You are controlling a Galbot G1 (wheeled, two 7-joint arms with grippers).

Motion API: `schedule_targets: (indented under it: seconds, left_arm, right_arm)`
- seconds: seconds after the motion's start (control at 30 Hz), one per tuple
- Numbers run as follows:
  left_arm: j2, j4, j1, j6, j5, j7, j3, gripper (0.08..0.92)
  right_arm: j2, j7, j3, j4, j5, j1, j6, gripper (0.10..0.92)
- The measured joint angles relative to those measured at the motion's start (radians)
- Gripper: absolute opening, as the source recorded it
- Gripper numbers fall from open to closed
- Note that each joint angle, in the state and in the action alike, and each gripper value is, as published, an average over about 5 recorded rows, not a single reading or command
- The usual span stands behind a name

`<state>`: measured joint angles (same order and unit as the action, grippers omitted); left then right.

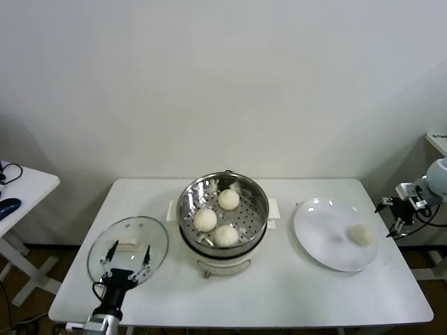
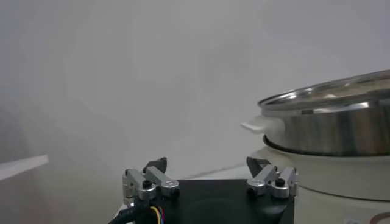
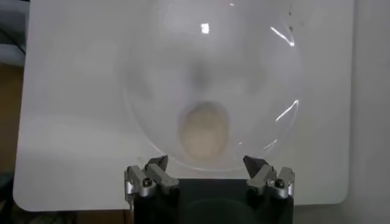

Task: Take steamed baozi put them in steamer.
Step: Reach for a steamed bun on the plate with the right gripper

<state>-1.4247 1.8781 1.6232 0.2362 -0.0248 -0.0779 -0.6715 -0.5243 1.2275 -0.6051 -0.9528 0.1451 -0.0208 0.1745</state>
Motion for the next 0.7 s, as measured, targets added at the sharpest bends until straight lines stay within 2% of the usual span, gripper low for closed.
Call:
schedule_targets:
  seconds: [0.7]
  left_arm:
    - [0.000, -0.014, -0.009, -0.012, 0.000, -0.002, -0.011, 0.823]
  right_arm:
    - [-0.198, -0.011, 0.092, 0.214, 0.139, -0.065, 0.026, 0.823]
